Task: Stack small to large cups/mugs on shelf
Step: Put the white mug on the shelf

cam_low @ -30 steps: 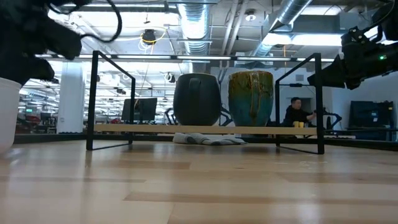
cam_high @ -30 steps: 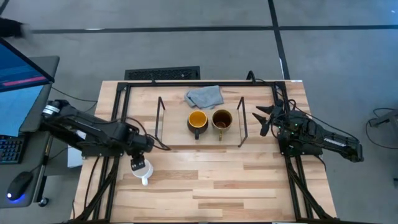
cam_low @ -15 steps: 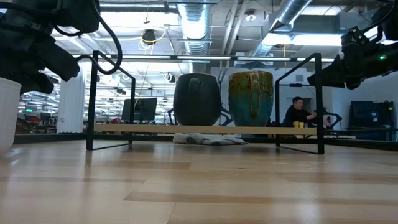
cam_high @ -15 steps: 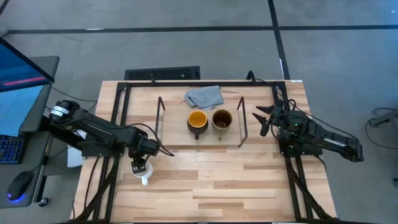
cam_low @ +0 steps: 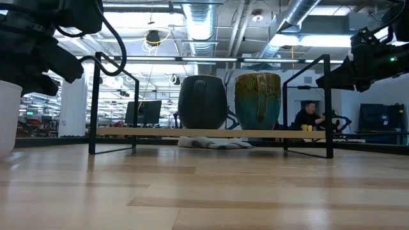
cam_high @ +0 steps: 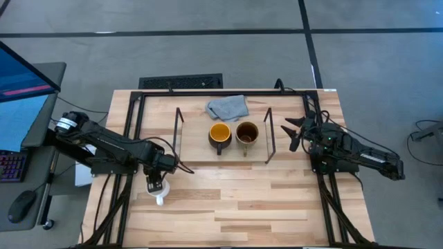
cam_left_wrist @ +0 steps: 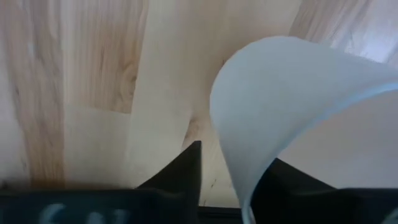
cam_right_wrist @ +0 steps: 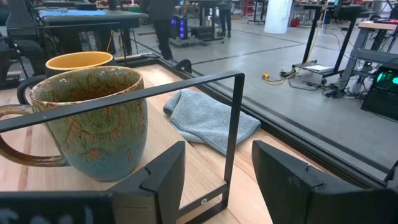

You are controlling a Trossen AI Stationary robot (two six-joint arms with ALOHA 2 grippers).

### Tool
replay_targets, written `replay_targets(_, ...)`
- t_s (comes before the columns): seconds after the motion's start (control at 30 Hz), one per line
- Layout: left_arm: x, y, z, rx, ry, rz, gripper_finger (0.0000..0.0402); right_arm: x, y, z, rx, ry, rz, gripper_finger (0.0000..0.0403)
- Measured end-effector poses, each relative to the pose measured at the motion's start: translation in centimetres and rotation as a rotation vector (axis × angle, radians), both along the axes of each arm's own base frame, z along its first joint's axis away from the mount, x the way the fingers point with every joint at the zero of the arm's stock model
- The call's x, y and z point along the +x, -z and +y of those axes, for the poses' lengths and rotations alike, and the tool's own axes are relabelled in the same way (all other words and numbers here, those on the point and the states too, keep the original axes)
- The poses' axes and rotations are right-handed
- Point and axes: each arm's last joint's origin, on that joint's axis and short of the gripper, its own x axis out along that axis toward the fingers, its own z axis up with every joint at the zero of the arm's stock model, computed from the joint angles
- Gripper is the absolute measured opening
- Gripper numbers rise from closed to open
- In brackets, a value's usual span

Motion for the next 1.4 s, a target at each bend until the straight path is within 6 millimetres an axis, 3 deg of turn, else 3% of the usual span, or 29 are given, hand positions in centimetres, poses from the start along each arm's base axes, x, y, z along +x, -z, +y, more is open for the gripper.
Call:
replay_targets(0.27,0.0,0.0,0.0,0.003,-0.001,-0.006,0.0008,0.0,0.0,0.0,-0.001,0.000,0.000,0.0210)
replay_targets(0.57,0.5,-0.1,0.2,0.060,-0.003,-0.057,0.0002,0.0,0.0,0.0,-0.001,0.000,0.001,0.0210)
replay_targets(0.73,1.5,-1.7,0.0,0.067,0.027,-0.133,0.0002,0.0,0.0,0.0,-0.001,0.000,0.001,0.0210)
replay_targets(0.87,2.4,-4.2,-0.1,0.108,0.059,-0.221,0.0001,0.0,0.0,0.0,-0.001,-0.001,0.001,0.0210)
replay_targets(1.07,3.1,-9.6,0.1,0.210,0.082,-0.373,0.0001,0.0,0.0,0.0,-0.001,-0.001,0.006,0.0210)
replay_targets(1.4,3.2,-18.2,2.1,0.574,0.112,-0.601,0.0000,0.0,0.0,0.0,0.000,-0.001,0.007,0.0210)
